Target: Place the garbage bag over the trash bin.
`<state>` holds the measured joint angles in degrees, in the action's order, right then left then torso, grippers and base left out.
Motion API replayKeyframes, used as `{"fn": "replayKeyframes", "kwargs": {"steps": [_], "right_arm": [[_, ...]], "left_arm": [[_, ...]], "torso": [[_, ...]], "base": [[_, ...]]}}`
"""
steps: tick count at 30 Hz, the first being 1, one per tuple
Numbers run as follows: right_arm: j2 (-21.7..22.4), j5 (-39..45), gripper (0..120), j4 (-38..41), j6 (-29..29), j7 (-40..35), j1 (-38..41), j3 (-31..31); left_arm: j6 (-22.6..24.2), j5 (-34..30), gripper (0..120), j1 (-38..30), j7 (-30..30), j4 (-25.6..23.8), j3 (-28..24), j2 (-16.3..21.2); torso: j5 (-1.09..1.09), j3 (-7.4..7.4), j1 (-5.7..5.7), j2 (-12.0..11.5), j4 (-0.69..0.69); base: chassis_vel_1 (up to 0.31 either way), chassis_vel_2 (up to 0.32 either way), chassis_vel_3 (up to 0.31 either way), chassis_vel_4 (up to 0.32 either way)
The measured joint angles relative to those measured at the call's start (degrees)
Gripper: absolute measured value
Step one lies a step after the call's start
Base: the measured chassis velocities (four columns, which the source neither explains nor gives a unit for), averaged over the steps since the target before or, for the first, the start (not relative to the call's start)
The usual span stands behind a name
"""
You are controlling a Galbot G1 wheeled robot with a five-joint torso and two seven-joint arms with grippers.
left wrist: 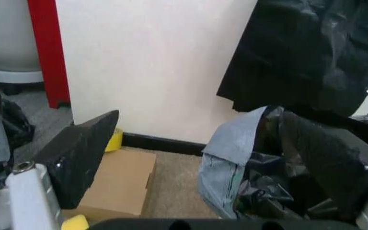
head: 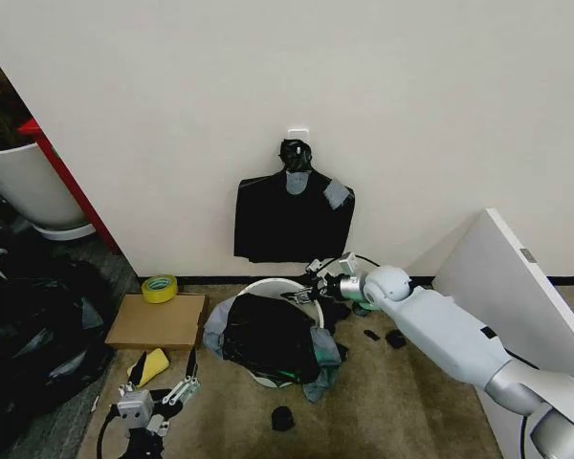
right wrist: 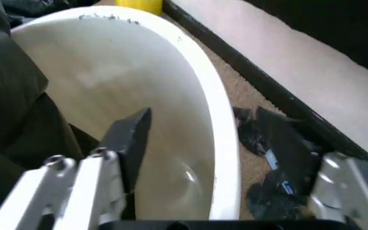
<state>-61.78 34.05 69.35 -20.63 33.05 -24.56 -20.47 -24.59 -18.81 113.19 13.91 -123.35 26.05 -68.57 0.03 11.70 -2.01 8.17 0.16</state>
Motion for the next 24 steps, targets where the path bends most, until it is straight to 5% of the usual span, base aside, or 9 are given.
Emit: {"fn": "replayKeyframes", "kwargs": {"steps": [14,24], "right_arm": [[-1.43,-2.5,7,-3.19,1.27,1.0,1.49,-1.31],[-1.42,-2.38,1,-2.65,1.36,0.8,1.35,-1.65]], "left_arm": [[-0.09,-0.74,100,0.04,-0.19,0.45,0.32,0.1],[-0.05,-1.01,100,0.16,-0.24,0.26,0.2,-0.09]], "torso": [[0.0,0.0,0.0,0.0,0.0],[0.0,0.0,0.0,0.0,0.0]], "base": [[0.0,0.0,0.0,0.0],[0.0,0.0,0.0,0.0]]}}
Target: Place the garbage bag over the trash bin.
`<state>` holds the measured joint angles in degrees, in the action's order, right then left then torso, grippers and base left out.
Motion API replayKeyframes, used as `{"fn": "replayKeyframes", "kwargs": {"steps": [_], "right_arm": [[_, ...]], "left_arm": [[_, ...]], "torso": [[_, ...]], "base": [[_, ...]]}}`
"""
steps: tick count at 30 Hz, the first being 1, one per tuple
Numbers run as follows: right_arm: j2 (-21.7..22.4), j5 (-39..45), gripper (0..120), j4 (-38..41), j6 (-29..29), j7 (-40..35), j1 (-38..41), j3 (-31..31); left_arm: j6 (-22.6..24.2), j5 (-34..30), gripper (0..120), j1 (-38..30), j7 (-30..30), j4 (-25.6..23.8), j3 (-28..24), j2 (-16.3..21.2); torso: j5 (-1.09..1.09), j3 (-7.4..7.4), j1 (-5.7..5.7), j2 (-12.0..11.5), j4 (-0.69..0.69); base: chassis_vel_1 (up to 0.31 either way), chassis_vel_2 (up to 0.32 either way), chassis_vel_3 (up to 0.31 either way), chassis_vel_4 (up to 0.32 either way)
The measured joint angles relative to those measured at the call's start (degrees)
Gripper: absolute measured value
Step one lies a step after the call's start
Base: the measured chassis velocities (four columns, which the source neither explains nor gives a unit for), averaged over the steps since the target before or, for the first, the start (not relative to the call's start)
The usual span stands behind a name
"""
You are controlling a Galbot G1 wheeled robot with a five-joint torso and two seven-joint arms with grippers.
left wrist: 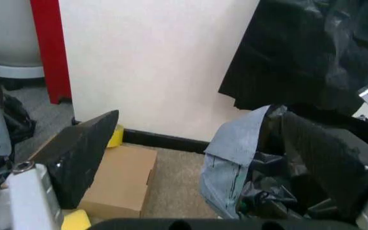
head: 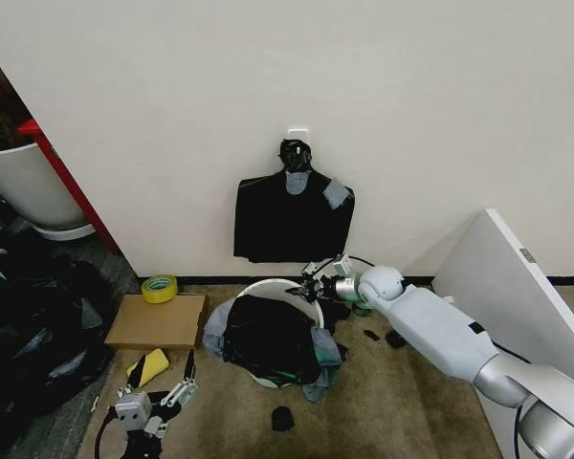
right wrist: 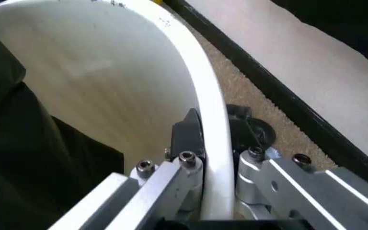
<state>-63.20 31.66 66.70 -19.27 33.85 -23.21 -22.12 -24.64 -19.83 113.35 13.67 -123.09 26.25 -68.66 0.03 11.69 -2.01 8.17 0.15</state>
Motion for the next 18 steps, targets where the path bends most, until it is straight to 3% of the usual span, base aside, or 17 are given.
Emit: {"fn": "replayKeyframes", "kwargs": {"steps": [7,12,18], "right_arm": [[1.27,10.38,1,3.37,-1.74,-7.09,-1.67,0.59],[4.43,18.7,1,9.96,-6.0,-15.34,-4.95,3.48],[7.42,20.62,1,16.45,-8.11,-23.39,-10.58,8.09]], "left_arm": [[0.08,-0.51,100,0.11,0.05,-0.66,0.07,0.15],[0.93,-1.3,100,-0.41,0.02,-1.25,-0.51,0.69],[1.63,-1.43,100,-1.66,0.03,-1.79,-1.29,1.18]], "torso": [[0.02,0.0,0.0,0.0,-0.01],[0.02,0.0,0.0,0.0,0.0],[0.02,0.0,0.0,0.0,0.01]], "base": [[0.0,0.0,0.0,0.0],[0.0,0.0,0.0,0.0],[0.0,0.0,0.0,0.0]]}}
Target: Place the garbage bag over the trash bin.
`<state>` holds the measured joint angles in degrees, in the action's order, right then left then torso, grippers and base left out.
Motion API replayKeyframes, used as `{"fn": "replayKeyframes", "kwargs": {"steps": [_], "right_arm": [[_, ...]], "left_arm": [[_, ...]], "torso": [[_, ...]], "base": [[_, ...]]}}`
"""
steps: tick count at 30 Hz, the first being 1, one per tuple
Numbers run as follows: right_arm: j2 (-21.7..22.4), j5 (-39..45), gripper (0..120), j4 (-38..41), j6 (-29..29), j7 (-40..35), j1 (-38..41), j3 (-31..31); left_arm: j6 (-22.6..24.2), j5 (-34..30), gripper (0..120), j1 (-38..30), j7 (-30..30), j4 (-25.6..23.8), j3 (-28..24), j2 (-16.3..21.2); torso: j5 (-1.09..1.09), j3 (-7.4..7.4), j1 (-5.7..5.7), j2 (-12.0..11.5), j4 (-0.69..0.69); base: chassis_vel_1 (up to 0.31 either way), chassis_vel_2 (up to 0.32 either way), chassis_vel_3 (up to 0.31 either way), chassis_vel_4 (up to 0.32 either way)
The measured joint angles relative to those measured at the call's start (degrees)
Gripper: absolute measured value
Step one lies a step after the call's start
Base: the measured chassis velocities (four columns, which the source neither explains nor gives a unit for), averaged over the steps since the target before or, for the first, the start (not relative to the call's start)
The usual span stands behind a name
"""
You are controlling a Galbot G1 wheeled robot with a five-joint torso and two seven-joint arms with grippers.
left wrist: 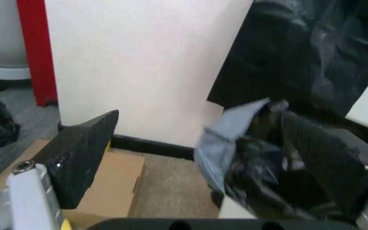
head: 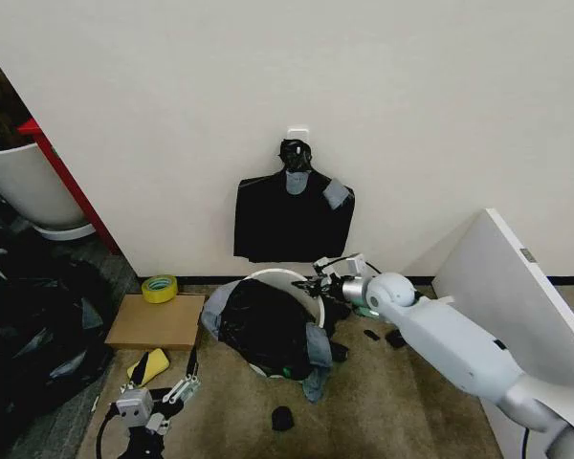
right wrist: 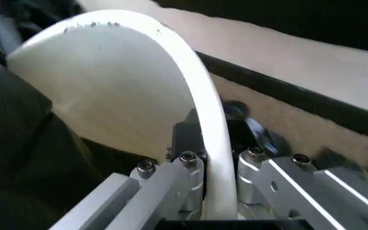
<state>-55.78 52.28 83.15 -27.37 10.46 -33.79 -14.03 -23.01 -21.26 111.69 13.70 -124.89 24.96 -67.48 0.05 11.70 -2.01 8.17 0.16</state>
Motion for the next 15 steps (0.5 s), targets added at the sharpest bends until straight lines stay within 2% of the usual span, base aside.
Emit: {"fn": "replayKeyframes", "kwargs": {"steps": [3,4,9,13,15], "right_arm": [[0.93,0.28,1,3.04,0.36,-3.35,-3.0,2.3],[2.02,0.85,1,6.24,0.29,-6.83,-6.05,4.21],[3.56,0.49,1,9.98,0.81,-11.66,-12.73,8.55],[3.26,1.4,1,11.95,0.99,-15.07,-16.74,12.18],[2.25,3.18,1,13.98,0.96,-19.65,-18.89,14.11]], "left_arm": [[0.25,-0.01,100,-0.3,0.01,-0.36,-0.31,0.21],[0.59,-0.06,100,-0.6,0.01,-0.63,-0.62,0.48],[1.62,-0.15,100,-2.55,0.01,-0.64,-1.47,1.06],[2.33,-0.17,100,-3.55,0.03,-0.72,-2.2,1.26],[2.68,-0.17,100,-3.79,0.03,-1.28,-2.51,1.46]], "torso": [[0.0,0.0,0.0,0.0,-0.01],[-0.01,-0.01,0.0,0.0,-0.02],[0.0,0.0,0.0,0.0,0.0],[-0.01,-0.01,0.01,0.0,0.01],[-0.01,-0.01,0.01,0.01,0.0]], "base": [[0.0,0.0,0.0,0.0],[0.0,0.0,0.0,0.0],[0.0,0.0,0.0,0.0],[0.0,0.0,0.0,0.0],[0.0,0.0,0.0,0.0]]}}
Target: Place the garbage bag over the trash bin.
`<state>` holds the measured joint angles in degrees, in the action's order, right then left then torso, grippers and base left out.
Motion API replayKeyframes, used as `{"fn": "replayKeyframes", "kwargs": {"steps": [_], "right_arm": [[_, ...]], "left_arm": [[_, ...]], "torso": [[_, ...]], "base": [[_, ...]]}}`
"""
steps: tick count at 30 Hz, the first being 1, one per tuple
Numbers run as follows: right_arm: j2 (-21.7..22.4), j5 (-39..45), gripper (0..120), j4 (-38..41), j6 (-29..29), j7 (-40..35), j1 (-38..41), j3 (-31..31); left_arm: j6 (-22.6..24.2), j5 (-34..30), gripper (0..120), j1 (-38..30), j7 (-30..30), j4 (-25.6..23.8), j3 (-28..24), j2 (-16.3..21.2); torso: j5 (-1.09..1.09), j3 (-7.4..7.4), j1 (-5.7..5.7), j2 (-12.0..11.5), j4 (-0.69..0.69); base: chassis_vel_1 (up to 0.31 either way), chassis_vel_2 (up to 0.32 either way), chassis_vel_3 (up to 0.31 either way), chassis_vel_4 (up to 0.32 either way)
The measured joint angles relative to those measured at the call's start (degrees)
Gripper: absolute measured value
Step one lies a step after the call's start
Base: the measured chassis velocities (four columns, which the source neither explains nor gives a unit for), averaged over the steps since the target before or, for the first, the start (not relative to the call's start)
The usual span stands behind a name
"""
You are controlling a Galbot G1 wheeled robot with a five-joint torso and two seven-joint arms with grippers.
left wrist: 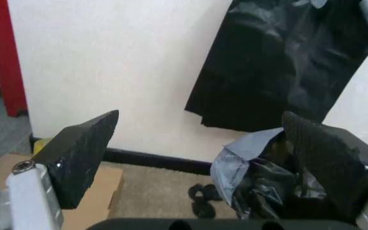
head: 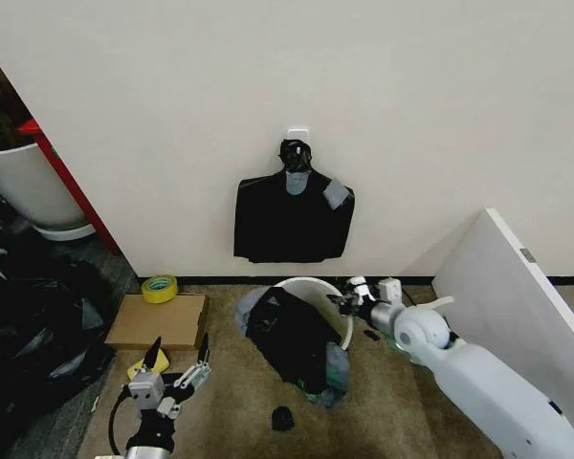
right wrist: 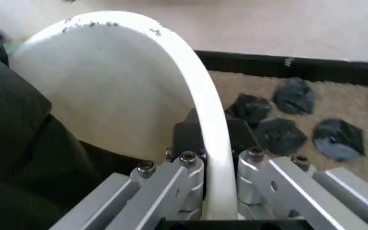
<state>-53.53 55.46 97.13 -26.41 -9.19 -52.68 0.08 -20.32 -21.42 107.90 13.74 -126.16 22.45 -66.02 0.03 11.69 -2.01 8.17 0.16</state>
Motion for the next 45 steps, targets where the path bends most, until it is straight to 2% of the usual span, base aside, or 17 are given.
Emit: {"fn": "replayKeyframes", "kwargs": {"steps": [5,9,13,26,39,43,45], "right_arm": [[-3.84,2.61,1,5.6,0.27,-11.36,-4.43,3.25],[-6.1,3.14,1,8.32,1.06,-17.14,-6.33,3.69],[-9.9,1.51,1,10.56,4.5,-22.55,-8.96,3.53],[-16.81,-8.78,1,8.78,10.69,-24.45,-14.28,1.22],[-19.04,-12.81,1,6.31,13.0,-22.34,-16.63,0.88],[-18.71,-12.88,11,6.95,12.63,-22.4,-16.97,0.84],[-18.33,-12.97,20,7.5,12.51,-22.45,-17.34,0.78]], "left_arm": [[0.19,0.06,100,0.27,0.03,-1.11,0.17,0.45],[0.18,0.12,100,0.57,0.08,-1.45,0.49,0.36],[-0.04,0.18,100,0.89,0.18,-1.51,0.9,0.0],[-0.21,0.48,100,1.19,0.3,-1.78,1.26,-0.11],[-0.52,0.82,100,0.81,0.52,-1.48,-0.03,-1.02],[-0.67,1.16,100,0.97,0.53,-1.51,-0.5,-1.04],[-0.73,1.22,100,1.01,0.53,-1.51,-0.63,-1.01]], "torso": [[0.0,0.0,0.0,0.0,-0.02],[-0.02,0.0,0.0,0.0,-0.01],[-0.01,0.0,0.0,0.0,-0.02],[0.0,0.0,-0.01,0.0,-0.01],[-0.02,0.0,0.0,0.01,0.0],[0.0,0.01,0.0,0.0,-0.01],[0.01,0.01,-0.01,0.0,-0.02]], "base": [[0.0,0.0,0.0,0.0],[0.0,0.0,0.0,0.0],[0.0,0.0,0.0,0.0],[0.0,0.0,0.0,0.0],[0.0,0.0,0.0,0.0],[0.0,0.0,0.0,0.0],[0.0,0.0,0.0,0.0]]}}
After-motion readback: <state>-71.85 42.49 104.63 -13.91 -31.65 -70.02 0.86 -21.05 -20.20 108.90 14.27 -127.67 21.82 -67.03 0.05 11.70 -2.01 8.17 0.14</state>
